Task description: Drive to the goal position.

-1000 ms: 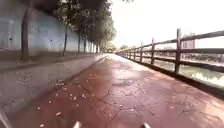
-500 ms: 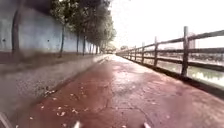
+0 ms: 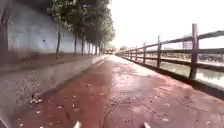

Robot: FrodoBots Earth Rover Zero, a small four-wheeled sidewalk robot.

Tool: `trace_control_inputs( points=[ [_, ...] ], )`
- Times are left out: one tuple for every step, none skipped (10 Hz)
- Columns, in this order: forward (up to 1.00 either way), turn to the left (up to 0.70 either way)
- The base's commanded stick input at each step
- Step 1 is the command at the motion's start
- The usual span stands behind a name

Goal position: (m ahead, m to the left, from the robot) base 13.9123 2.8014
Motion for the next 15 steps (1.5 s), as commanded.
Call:
trace_control_inputs(
  points=[
    [0.70,0.00],
    [0.70,0.00],
    [0.70,0.00],
    [0.70,0.00],
    [0.70,0.00],
    [0.70,0.00],
    [0.70,0.00],
    [0.70,0.00],
    [0.70,0.00],
    [0.70,0.00],
    [0.70,0.00],
    [0.70,0.00],
    [0.70,0.00],
    [0.70,0.00],
    [0.70,0.00]
  ],
)
